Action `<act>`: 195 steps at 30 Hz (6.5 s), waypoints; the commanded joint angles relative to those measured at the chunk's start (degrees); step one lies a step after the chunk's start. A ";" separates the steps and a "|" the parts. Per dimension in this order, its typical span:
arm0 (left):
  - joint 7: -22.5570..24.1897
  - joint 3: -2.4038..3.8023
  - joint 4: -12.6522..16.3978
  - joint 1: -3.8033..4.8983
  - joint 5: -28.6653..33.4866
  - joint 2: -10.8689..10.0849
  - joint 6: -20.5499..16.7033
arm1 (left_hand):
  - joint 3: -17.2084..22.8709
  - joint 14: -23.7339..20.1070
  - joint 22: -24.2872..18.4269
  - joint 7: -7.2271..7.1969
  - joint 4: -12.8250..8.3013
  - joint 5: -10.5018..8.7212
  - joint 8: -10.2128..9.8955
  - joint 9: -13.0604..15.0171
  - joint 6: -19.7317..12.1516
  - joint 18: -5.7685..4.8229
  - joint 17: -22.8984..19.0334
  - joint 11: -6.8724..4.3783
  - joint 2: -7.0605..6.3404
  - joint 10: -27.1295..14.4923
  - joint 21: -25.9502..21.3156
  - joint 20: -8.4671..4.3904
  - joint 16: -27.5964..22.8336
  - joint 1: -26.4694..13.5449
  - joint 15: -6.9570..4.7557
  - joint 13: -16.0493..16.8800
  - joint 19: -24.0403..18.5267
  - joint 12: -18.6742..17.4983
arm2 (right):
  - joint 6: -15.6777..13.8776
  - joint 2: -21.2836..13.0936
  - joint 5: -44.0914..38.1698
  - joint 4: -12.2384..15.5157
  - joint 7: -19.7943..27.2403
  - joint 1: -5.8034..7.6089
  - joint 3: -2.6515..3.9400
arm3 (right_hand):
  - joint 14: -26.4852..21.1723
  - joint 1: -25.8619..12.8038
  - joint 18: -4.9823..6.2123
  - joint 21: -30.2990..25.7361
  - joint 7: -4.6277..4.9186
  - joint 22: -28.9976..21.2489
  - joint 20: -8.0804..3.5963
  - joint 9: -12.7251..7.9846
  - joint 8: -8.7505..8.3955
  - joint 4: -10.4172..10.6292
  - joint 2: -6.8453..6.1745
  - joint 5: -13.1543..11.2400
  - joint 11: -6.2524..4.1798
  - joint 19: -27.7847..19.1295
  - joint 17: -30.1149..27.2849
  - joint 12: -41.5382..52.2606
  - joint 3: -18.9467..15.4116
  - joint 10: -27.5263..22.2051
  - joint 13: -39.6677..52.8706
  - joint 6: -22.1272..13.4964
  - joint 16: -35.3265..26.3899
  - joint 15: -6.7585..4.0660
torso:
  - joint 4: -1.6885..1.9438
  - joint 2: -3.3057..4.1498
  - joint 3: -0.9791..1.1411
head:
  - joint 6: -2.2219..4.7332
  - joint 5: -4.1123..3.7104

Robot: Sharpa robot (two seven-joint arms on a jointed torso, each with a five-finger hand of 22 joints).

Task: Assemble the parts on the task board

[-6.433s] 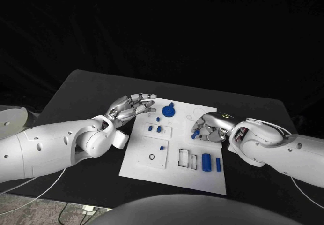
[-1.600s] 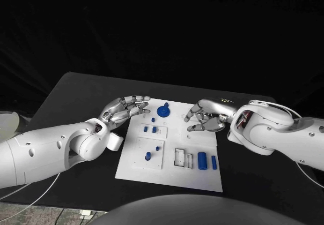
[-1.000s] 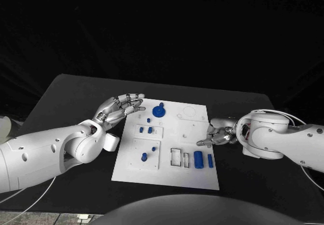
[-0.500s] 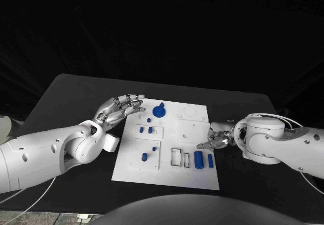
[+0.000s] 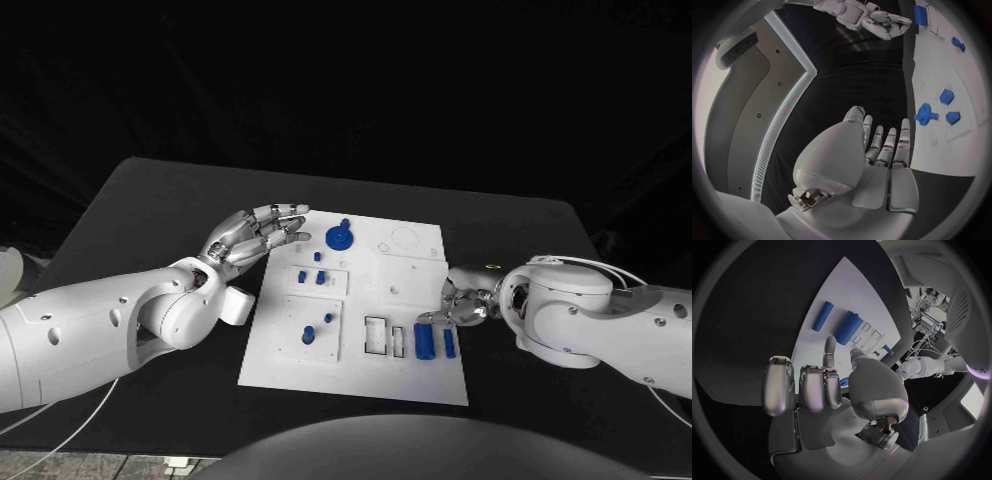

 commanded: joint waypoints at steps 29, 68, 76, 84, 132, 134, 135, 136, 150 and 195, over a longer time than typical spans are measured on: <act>-0.67 0.04 -0.14 -1.13 0.08 -0.04 1.97 | 0.56 0.08 -0.18 0.29 -0.05 0.30 -0.32 -0.14 -0.19 0.01 0.04 0.45 0.23 -0.35 0.05 -0.02 0.30 0.80 0.63 -0.08 0.44 -0.41 | -0.27 3.04 -3.68 -1.14 -3.27 -4.94 -0.08 | 3.23 2.76 -0.05 -1.49 0.35 10.57 0.46 4.74 -3.72 -0.85 -4.15 4.16 0.00 1.24 -1.05 0.21 2.39 6.01 15.07 -2.39 -1.36 0.60 | 0.05 -0.12 0.06 | 0.00 0.12; -1.85 0.04 -0.90 -1.43 0.08 0.52 2.51 | 0.85 0.06 -0.29 0.57 -0.13 0.32 -0.37 -0.16 -0.16 -0.08 0.04 0.81 0.24 -0.39 0.01 -0.03 0.35 0.92 0.84 -0.05 0.39 -0.36 | -8.40 1.52 25.44 0.42 -0.28 -1.67 0.08 | 3.30 7.80 0.02 -1.82 0.43 10.45 0.29 10.48 -7.15 -6.19 -3.97 36.16 -0.13 1.11 -1.27 0.21 13.15 6.01 15.07 -3.97 -1.42 0.50 | 0.10 -0.11 -0.04 | 0.00 0.42; -1.96 0.04 -0.86 -1.44 0.08 0.58 2.50 | 0.89 0.08 -0.31 0.59 -0.14 0.32 -0.38 -0.16 -0.15 -0.09 0.04 0.83 0.23 -0.37 0.01 -0.03 0.38 0.94 0.86 -0.04 0.40 -0.33 | -6.55 2.77 31.63 -0.05 -1.21 -0.88 0.07 | 2.94 6.27 0.74 -5.52 1.19 9.40 0.73 10.80 -8.03 -5.94 -3.56 30.81 0.54 -0.24 -2.54 0.21 13.82 6.01 15.07 -5.90 -2.24 1.04 | 0.10 -0.09 -0.03 | 0.00 0.47; -1.99 0.04 -0.89 -1.44 0.08 0.56 2.48 | 0.92 0.12 -0.31 0.61 -0.15 0.33 -0.37 -0.15 -0.12 -0.09 0.05 0.86 0.22 -0.34 0.01 -0.03 0.42 0.95 0.87 -0.03 0.41 -0.22 | -5.16 5.63 32.21 -2.84 -1.76 -1.86 0.06 | 2.58 4.33 1.15 -7.77 2.00 8.79 1.37 10.95 -8.55 -4.93 -2.96 24.36 1.31 -1.09 -3.92 0.21 13.21 6.01 15.07 -7.53 -3.11 1.70 | 0.17 -0.11 0.04 | 0.00 0.88; -2.24 0.03 -1.66 -1.54 0.08 1.19 2.82 | 1.29 0.15 -0.41 0.84 -0.34 0.50 -0.34 -0.14 0.06 -0.14 0.06 1.01 0.21 -0.24 0.01 -0.04 0.49 1.20 0.97 0.00 0.44 -0.15 | -6.80 6.92 31.52 -0.15 -2.89 0.80 0.19 | 2.18 2.36 1.60 -10.20 2.28 8.09 1.89 11.36 -8.06 -3.62 -2.25 18.11 1.64 -1.75 -5.93 0.21 11.50 6.01 15.07 -7.74 -4.51 2.05 | 0.02 -0.09 -0.01 | 0.00 1.18; -2.26 0.03 -1.67 -1.55 0.08 1.23 2.84 | 1.29 0.15 -0.41 0.84 -0.34 0.50 -0.34 -0.14 0.06 -0.14 0.06 1.01 0.21 -0.24 0.01 -0.04 0.49 1.20 0.97 0.00 0.44 -0.15 | -6.19 7.24 32.15 -0.22 -2.91 0.91 0.19 | 2.17 2.32 1.63 -10.32 2.28 8.06 1.88 11.37 -8.05 -3.58 -2.22 18.10 1.63 -1.77 -6.04 0.21 11.48 6.01 15.07 -7.75 -4.57 2.03 | 0.09 -0.07 0.00 | 0.00 1.08; -2.27 0.03 -1.67 -1.55 0.08 1.23 2.85 | 1.29 0.15 -0.41 0.84 -0.34 0.50 -0.34 -0.14 0.06 -0.14 0.06 1.01 0.21 -0.24 0.01 -0.04 0.49 1.20 0.97 0.00 0.44 -0.15 | -6.00 7.36 32.33 -0.29 -2.92 0.92 0.19 | 2.17 2.28 1.64 -10.40 2.28 8.04 1.88 11.38 -8.04 -3.54 -2.20 18.05 1.63 -1.79 -6.10 0.21 11.45 6.01 15.07 -7.77 -4.61 2.02 | 0.10 -0.06 -0.01 | 0.00 1.02; -2.28 0.03 -1.67 -1.56 0.08 1.23 2.86 | 1.29 0.15 -0.41 0.84 -0.34 0.50 -0.34 -0.14 0.06 -0.14 0.06 1.01 0.21 -0.24 0.01 -0.04 0.49 1.20 0.97 0.00 0.44 -0.15 | -5.78 7.54 32.52 -0.42 -2.93 0.91 0.18 | 2.17 2.20 1.66 -10.51 2.28 8.01 1.87 11.39 -8.04 -3.47 -2.17 17.94 1.63 -1.81 -6.16 0.21 11.40 6.01 15.07 -7.83 -4.65 2.01 | 0.08 -0.06 -0.01 | 0.00 1.00; -2.41 0.04 -1.61 -1.57 0.08 1.22 3.00 | 1.49 0.15 -0.45 0.91 -0.44 0.62 -0.34 -0.14 0.12 -0.16 0.06 1.07 0.19 -0.19 0.02 -0.04 0.50 1.33 0.97 0.01 0.46 -0.12 | -3.98 10.60 33.25 -3.44 -3.36 -0.47 0.18 | 1.63 0.07 2.09 -13.32 2.71 7.18 2.01 11.14 -8.58 -1.43 -1.41 12.88 1.97 -2.42 -9.06 0.21 9.74 6.01 15.07 -9.67 -6.66 2.26 | 0.05 -0.06 0.01 | 0.00 0.96; -2.63 0.04 -2.09 -1.70 0.08 1.73 3.75 | 2.14 0.03 -0.59 1.09 -0.83 0.89 -0.41 -0.17 0.17 -0.24 0.04 1.24 0.20 -0.17 -0.02 -0.05 0.47 1.78 0.99 0.01 0.46 -0.21 | -3.87 12.27 32.50 -4.96 -3.19 -1.05 0.19 | 1.74 -6.40 2.23 -15.28 3.43 6.66 2.48 9.62 -8.69 0.25 0.66 0.20 2.59 -1.81 -11.21 0.21 2.70 6.01 15.07 -12.38 -8.56 2.75 | 0.01 -0.05 0.05 | 0.00 1.37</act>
